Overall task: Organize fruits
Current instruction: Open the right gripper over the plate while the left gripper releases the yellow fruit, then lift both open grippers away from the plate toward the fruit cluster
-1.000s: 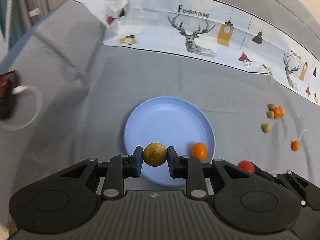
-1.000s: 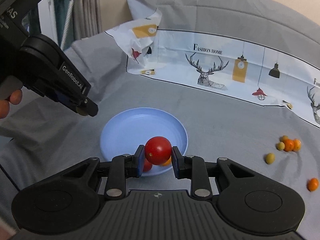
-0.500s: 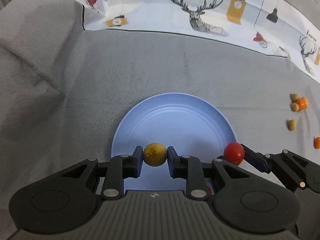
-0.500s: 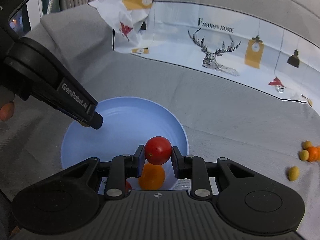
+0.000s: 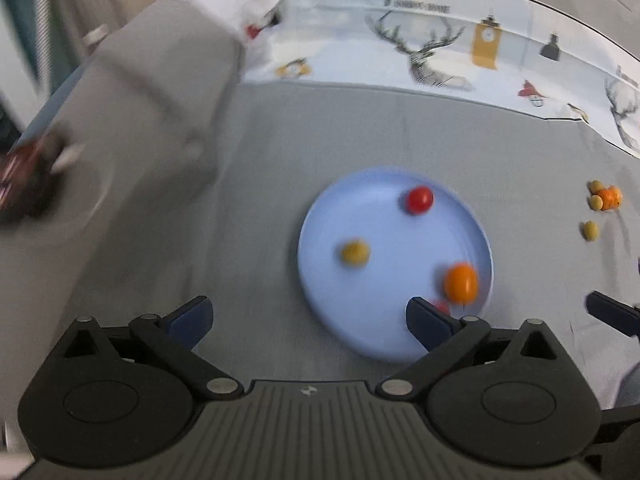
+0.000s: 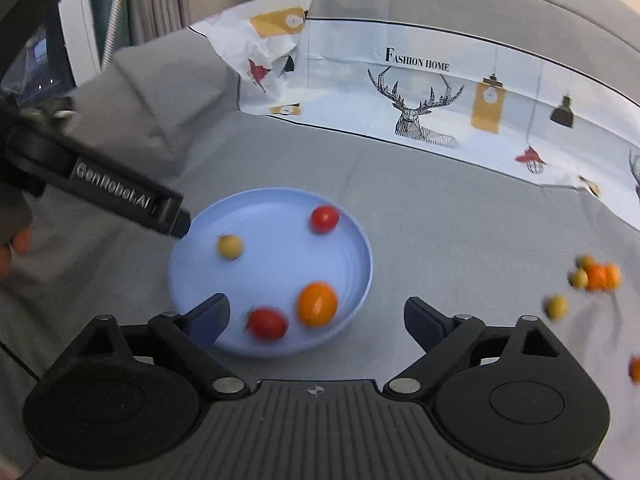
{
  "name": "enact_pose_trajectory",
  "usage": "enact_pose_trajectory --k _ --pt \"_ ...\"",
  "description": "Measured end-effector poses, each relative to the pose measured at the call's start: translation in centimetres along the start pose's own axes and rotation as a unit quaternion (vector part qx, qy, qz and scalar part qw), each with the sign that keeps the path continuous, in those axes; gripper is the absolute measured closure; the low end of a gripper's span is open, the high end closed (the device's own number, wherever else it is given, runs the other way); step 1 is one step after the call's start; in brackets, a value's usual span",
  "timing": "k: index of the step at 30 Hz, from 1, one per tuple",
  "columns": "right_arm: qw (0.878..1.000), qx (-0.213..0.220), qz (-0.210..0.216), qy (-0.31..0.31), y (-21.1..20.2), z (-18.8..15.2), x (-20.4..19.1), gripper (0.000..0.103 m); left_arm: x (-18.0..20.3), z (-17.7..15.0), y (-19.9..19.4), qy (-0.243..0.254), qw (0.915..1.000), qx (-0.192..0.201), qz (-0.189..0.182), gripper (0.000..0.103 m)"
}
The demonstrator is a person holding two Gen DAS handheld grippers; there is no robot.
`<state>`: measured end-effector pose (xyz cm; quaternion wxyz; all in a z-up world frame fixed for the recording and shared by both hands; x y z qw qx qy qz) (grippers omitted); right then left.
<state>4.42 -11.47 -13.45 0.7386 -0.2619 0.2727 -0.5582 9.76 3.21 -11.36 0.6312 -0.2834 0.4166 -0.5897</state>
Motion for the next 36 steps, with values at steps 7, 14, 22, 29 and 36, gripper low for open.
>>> enact_pose_trajectory --k 7,14,22,29,36 --pt "0.999 0.023 -0.036 0.016 -6.1 -2.0 -1.3 0.004 -0.6 -5.5 -3.7 -0.021 0.9992 -0.03 0.016 0.0" --pt "0.996 0.059 -0.055 0.032 -10.7 -3.2 -1.9 0.002 -0.2 -7.9 -7.0 0.002 0.9996 -0.002 0.028 0.0" --pt "0.994 0.095 -0.06 0.013 -14.1 -3.7 -3.2 0.001 -0.2 -9.2 -9.9 -0.002 0.9994 0.025 0.023 0.0" --pt "0.992 0.114 -0.058 0.003 -16.1 -4.3 -3.9 0.001 -0.1 -10.0 -11.7 -0.002 0.999 0.04 0.021 0.0" --pt "0.989 0.13 -0.064 0.003 -17.3 -4.4 -4.0 0.001 0.1 -10.1 -12.6 0.005 0.9983 0.054 0.021 0.0"
Point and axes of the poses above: each gripper's, at about its wrist camera, not at the fingertips, and y roughly the way its jaws point, x to its right, z to its top, the point moved 6 cm from there along y, roughly the way its jaws point, and after that the axes turned 7 degrees about z, right-handed, at the moved point
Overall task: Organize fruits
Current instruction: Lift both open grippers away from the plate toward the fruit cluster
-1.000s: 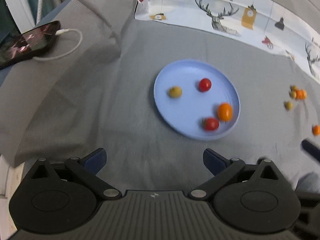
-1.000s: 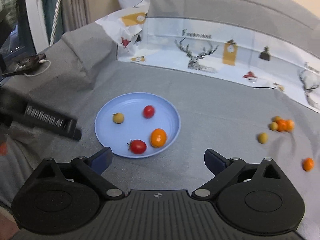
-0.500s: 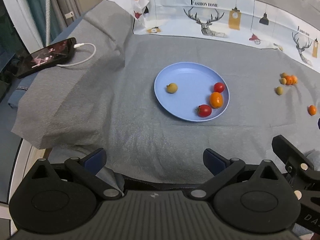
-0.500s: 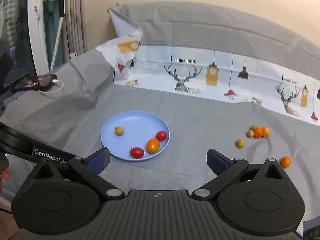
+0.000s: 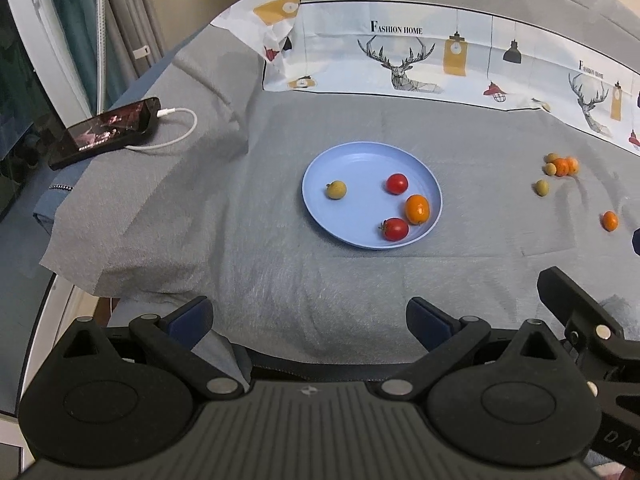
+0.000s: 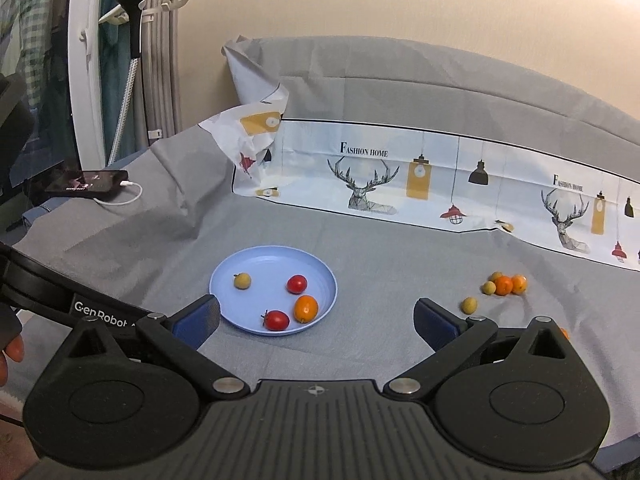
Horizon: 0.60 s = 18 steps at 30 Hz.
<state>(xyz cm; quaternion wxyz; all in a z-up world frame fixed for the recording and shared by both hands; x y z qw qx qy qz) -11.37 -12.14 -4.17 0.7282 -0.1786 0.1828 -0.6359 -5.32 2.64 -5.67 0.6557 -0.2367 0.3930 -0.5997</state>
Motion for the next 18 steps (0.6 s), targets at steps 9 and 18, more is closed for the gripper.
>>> enact_pose_trajectory --k 9,18 --pt "1.0 0.006 -0.004 -0.001 -0.43 0.0 -0.57 0.001 -0.24 -0.1 -0.39 -0.001 1.0 0.005 -0.001 0.0" --pt "1.0 0.007 -0.003 -0.006 -0.56 0.02 -0.85 0.001 -0.55 -0.21 -0.5 -0.004 1.0 0.006 -0.002 0.0"
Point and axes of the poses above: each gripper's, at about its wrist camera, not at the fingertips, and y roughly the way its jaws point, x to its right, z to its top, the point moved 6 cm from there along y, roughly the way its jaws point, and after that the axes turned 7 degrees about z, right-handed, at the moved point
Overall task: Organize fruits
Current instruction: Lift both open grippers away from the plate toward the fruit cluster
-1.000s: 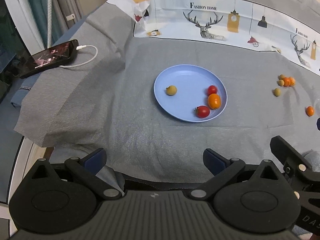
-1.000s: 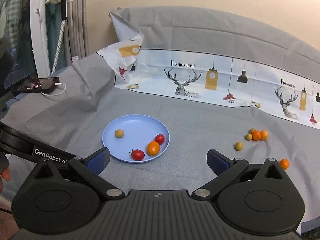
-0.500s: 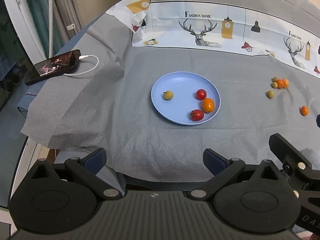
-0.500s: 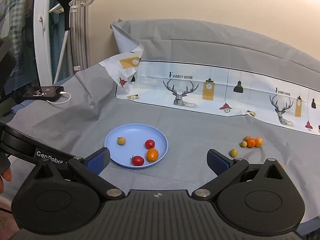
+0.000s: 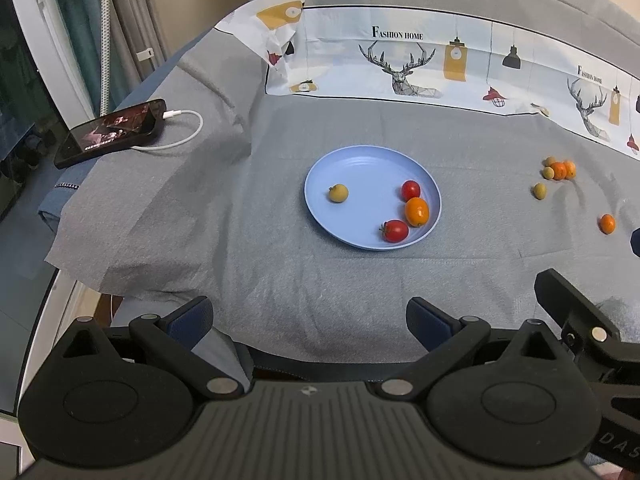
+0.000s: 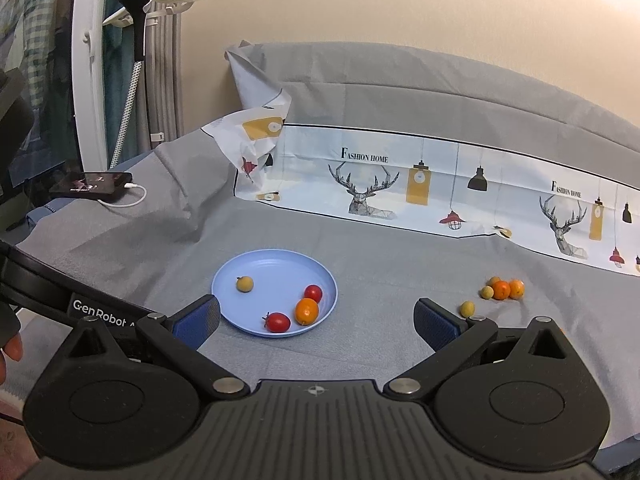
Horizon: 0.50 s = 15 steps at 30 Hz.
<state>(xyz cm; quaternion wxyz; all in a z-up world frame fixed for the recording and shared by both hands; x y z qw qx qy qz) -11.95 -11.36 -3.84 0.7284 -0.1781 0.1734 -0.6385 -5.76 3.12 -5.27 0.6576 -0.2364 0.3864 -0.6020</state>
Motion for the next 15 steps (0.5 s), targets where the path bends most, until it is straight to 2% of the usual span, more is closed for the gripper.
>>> enact_pose_trajectory --k 15 --pt "1.0 -0.01 0.004 -0.008 0.36 -0.06 -0.17 0.001 -0.07 -0.14 0.47 -0.001 1.0 -0.007 -0.002 0.0"
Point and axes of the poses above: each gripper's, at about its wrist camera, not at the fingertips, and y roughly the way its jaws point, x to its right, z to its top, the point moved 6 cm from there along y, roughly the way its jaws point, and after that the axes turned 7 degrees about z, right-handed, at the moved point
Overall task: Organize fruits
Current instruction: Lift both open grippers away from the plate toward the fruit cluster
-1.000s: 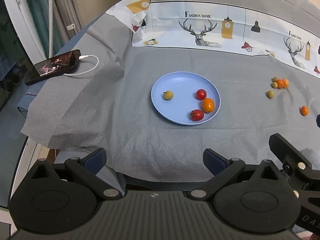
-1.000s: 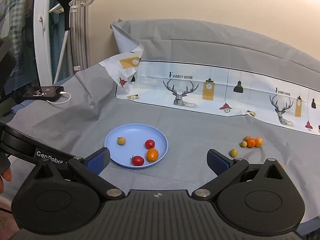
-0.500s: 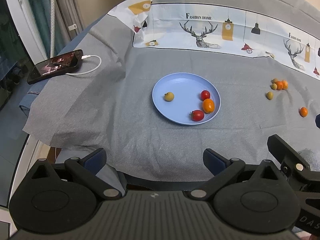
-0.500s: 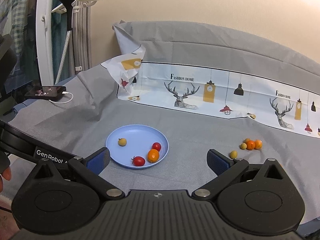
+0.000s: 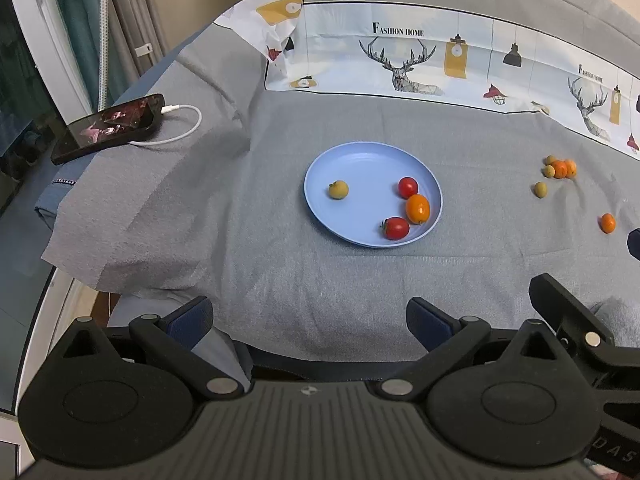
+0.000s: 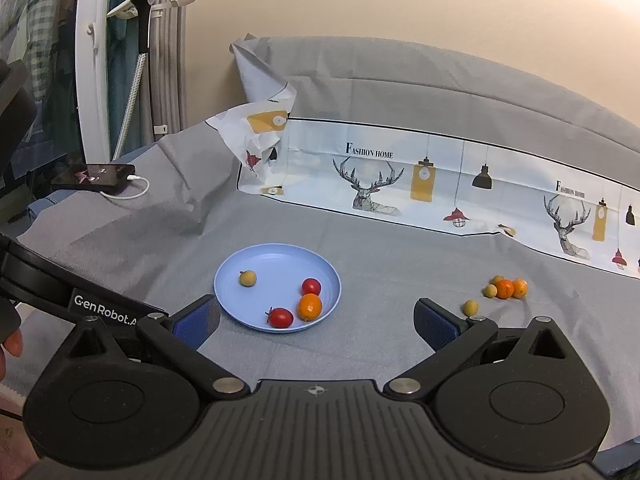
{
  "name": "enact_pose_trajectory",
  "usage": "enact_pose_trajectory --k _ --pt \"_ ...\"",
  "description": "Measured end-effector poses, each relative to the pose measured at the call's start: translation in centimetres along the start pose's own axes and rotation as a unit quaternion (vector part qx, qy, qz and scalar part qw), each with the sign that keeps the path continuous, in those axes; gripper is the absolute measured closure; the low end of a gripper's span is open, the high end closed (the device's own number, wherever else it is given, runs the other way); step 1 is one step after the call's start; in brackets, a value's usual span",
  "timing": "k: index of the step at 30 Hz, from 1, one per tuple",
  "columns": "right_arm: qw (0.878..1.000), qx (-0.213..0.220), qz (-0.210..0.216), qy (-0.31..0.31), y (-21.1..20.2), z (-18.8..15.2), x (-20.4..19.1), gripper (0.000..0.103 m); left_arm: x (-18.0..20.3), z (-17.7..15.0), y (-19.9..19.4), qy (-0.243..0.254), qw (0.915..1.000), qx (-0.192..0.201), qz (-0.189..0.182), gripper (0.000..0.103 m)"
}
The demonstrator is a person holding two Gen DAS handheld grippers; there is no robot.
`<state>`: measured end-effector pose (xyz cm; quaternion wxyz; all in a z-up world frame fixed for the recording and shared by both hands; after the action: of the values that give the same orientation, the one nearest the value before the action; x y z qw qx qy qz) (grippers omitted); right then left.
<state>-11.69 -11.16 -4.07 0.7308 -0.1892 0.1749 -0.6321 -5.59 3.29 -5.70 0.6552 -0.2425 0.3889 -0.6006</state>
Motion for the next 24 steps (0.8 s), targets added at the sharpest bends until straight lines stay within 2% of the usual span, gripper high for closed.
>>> enact_pose_trajectory --k 12,15,20,24 --pt "1.0 -0.013 0.003 0.001 1.1 -0.3 0.1 0.001 0.2 0.1 1.4 0.01 0.9998 -0.018 0.0 0.0" --pt "1.0 -0.01 0.0 0.011 1.3 -0.4 0.5 0.001 0.7 0.3 1.4 0.016 0.9998 -0.012 0.001 0.0" --pt "0.999 -0.011 -0.014 0.036 1.8 -0.8 2.2 0.001 1.5 0.7 2.2 0.022 0.9994 -0.026 0.002 0.0" --pt "0.998 -0.012 -0.03 0.059 2.2 -1.4 4.3 0.001 3.6 1.7 3.3 0.046 0.9983 -0.034 -0.003 0.0"
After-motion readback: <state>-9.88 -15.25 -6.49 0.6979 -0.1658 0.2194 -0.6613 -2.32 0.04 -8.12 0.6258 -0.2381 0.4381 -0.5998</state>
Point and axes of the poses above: each gripper's, at about its wrist camera, not at the fingertips, and y roughly the way its jaws point, x to its right, z to its top, the point moved 6 cm from there along y, roughly the way its jaws point, and after that the axes turned 7 degrees about z, right-handed, at the moved point
